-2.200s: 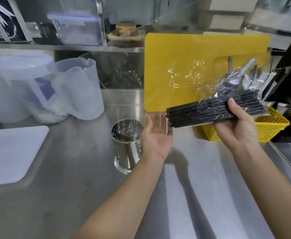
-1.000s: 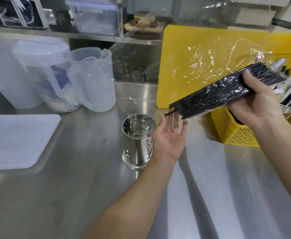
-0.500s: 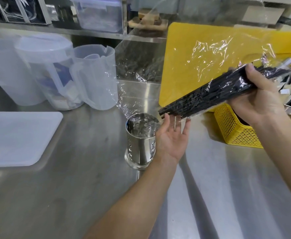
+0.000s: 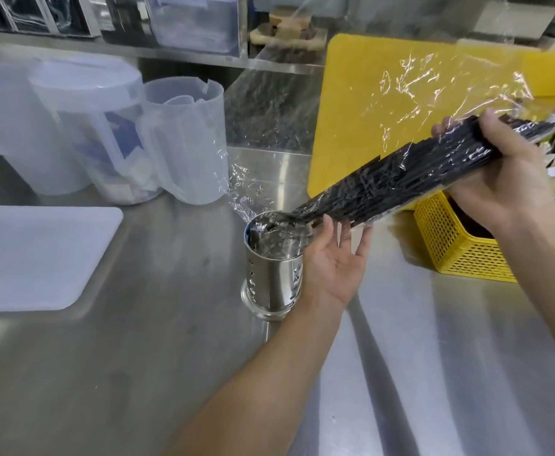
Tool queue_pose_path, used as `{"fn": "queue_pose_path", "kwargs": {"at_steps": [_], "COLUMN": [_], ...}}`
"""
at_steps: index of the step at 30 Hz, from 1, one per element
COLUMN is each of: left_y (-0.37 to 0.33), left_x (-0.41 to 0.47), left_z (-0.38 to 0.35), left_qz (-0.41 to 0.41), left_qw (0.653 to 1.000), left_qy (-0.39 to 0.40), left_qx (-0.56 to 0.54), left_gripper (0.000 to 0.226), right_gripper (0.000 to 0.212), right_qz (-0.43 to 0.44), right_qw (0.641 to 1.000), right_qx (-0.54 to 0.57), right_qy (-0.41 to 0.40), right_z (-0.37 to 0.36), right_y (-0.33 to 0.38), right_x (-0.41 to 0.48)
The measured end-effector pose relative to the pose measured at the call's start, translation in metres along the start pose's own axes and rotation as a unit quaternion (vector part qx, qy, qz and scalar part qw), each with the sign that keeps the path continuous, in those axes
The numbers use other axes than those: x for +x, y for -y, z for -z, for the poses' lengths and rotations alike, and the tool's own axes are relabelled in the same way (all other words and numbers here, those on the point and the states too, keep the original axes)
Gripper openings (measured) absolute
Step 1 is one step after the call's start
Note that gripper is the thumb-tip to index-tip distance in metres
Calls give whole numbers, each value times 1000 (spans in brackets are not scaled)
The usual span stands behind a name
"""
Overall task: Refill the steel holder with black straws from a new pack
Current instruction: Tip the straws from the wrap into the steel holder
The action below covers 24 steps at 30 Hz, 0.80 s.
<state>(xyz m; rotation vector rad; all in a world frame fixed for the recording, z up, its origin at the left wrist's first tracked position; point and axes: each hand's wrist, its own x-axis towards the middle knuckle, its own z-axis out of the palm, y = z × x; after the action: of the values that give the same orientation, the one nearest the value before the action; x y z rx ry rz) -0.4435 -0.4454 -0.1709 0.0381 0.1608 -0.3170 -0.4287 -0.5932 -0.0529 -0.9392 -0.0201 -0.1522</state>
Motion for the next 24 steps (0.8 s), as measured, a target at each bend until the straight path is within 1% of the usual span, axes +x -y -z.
{"fn": "queue_pose_path", "kwargs": {"at_steps": [1, 6, 10, 13, 15, 16, 17, 19, 21, 24], "left_y": [0, 1, 2, 1, 0, 1, 1, 1, 2, 3], "left_x": [0, -1, 1, 3, 5, 7, 8, 8, 4, 0], "left_z": [1, 0, -2, -2, -1, 1, 2, 4, -1, -7], "left_qz": [1, 8, -8, -7, -12, -21, -21, -17, -4, -3], "left_qw": [1000, 1000, 999, 999, 999, 998, 998, 1000, 1000, 1000], "left_qy": [5, 5, -32, -36, -44, -56, -51, -20, 13, 14], "left_qx": [-1, -5, 11, 8, 13, 20, 22, 17, 14, 7], "left_gripper": [27, 23, 13, 16, 6, 11, 15, 11, 11, 17], "right_gripper": [24, 19, 16, 19, 18, 16, 14, 13, 20, 27], "right_qz": [0, -7, -9, -7, -12, -16, -19, -20, -15, -8], "right_qw": [1000, 999, 998, 997, 997, 997, 997, 997, 998, 998], "right_qx": [-5, -4, -33, -33, -28, -21, -12, -3, -6, -18], "right_qy": [5, 40, 47, 63, 74, 74, 73, 69, 63, 62], "right_z": [0, 3, 3, 0, -1, -1, -1, -2, -7, -15], "right_y": [1, 4, 5, 4, 3, 2, 2, 2, 3, 4], "right_x": [0, 5, 13, 17, 20, 21, 22, 24, 25, 25]}}
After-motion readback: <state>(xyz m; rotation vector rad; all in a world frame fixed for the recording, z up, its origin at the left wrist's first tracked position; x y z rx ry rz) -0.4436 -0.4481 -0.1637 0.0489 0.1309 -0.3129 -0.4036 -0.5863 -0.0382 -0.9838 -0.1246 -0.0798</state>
